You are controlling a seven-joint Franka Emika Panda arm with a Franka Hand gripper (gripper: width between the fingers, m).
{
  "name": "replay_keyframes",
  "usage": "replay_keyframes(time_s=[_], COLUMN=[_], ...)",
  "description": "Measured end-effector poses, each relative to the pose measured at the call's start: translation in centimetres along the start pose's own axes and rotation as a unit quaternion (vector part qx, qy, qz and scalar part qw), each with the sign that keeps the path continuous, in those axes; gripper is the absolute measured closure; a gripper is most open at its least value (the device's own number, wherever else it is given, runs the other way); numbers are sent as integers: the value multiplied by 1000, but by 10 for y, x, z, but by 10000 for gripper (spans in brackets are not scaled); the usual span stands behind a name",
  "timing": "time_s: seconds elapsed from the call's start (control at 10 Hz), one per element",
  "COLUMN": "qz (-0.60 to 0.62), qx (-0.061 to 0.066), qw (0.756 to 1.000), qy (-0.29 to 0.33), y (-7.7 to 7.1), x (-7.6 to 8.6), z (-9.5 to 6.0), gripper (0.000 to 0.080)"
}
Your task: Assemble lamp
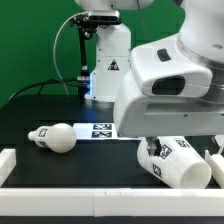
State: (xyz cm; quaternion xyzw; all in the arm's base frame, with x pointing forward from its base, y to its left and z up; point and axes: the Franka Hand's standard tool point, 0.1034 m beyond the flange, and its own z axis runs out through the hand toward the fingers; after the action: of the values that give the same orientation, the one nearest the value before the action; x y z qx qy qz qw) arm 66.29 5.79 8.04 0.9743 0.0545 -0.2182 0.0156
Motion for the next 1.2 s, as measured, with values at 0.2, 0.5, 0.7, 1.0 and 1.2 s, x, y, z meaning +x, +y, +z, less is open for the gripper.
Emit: replay_keyframes(time_s=[0.2, 0.5, 0.7, 1.0, 1.2], qz=[0, 2, 2, 3, 6], qx=[0, 1, 1, 1, 1], qw=[1000, 1000, 1000, 1000, 1000], qy=[-1, 0, 13, 8, -4], y=[0, 3, 3, 4, 9], x=[0, 8, 16, 16, 11], z=[1, 20, 29, 40, 45], gripper=[100, 100, 100, 100, 100])
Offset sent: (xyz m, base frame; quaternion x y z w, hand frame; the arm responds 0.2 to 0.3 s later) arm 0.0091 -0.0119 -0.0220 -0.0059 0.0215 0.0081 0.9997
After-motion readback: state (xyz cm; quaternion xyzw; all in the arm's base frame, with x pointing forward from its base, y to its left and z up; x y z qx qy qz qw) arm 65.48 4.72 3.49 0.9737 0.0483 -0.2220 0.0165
